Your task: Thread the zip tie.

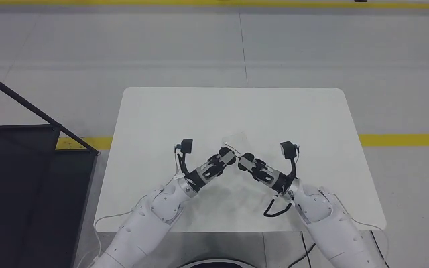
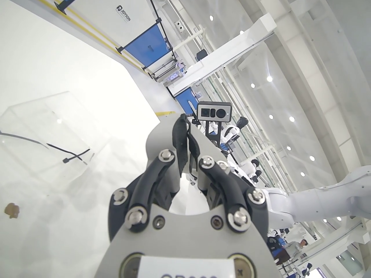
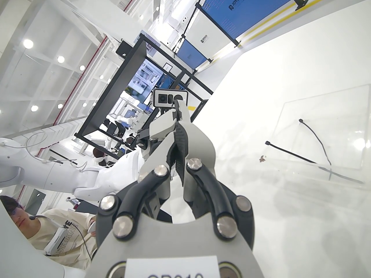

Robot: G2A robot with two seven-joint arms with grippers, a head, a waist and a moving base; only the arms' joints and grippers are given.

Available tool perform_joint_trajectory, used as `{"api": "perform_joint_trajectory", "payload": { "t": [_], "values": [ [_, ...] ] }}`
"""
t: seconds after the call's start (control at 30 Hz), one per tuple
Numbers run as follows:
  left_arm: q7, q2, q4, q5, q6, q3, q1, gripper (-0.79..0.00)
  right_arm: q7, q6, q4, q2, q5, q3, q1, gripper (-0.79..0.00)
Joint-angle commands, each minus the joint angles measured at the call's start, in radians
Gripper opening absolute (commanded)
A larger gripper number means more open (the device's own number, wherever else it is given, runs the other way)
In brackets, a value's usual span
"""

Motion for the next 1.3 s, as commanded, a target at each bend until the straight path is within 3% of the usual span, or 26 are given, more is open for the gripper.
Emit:
{"api": "perform_joint_trajectory", "payload": {
  "t": [0.0, 0.2, 0.33, 0.43, 0.67, 0.7, 0.77, 0.87, 0.93, 1.13, 1.27],
  "values": [
    [-0.006, -0.001, 0.001, -0.002, 0.0, -0.001, 0.0, -0.665, 0.001, 0.0, 0.0, -0.001, 0.0, 0.001, 0.0, -0.785],
    [-0.013, -0.004, 0.002, -0.003, 0.0, -0.006, 0.001, -0.656, -0.001, 0.001, -0.001, -0.002, -0.004, 0.003, -0.001, -0.785],
    [-0.012, -0.007, 0.001, 0.001, -0.001, -0.01, 0.002, -0.702, 0.001, 0.003, 0.0, -0.004, -0.005, 0.004, -0.002, -0.785],
    [-0.012, -0.008, 0.001, 0.005, -0.003, -0.013, 0.003, -0.785, 0.003, 0.004, -0.001, -0.004, -0.007, 0.005, -0.002, -0.785],
    [-0.017, -0.012, 0.003, 0.009, -0.006, -0.017, 0.005, -0.785, 0.005, 0.01, -0.001, -0.006, -0.01, 0.008, -0.003, -0.785],
    [-0.018, -0.013, 0.003, 0.009, -0.006, -0.018, 0.005, -0.785, 0.005, 0.011, -0.002, -0.006, -0.011, 0.008, -0.003, -0.733],
    [-0.019, -0.014, 0.005, 0.012, -0.005, -0.02, 0.005, -0.785, 0.005, 0.014, -0.002, -0.007, -0.011, 0.009, -0.004, -0.428],
    [-0.018, -0.014, 0.008, 0.02, -0.006, -0.027, 0.003, -0.785, 0.003, 0.018, -0.003, -0.008, -0.011, 0.01, -0.004, -0.182],
    [-0.011, -0.012, 0.005, 0.042, -0.007, -0.043, 0.001, -0.785, 0.001, 0.018, -0.003, -0.008, -0.01, 0.012, -0.006, -0.123],
    [-0.002, 0.01, -0.05, 0.141, -0.025, -0.139, 0.027, -0.785, -0.015, 0.01, -0.007, -0.006, -0.021, 0.034, -0.019, -0.123],
    [-0.055, 0.034, -0.098, 0.176, -0.038, -0.226, 0.063, -0.785, -0.036, 0.027, -0.022, -0.004, -0.069, 0.052, -0.031, -0.114]
  ]
}}
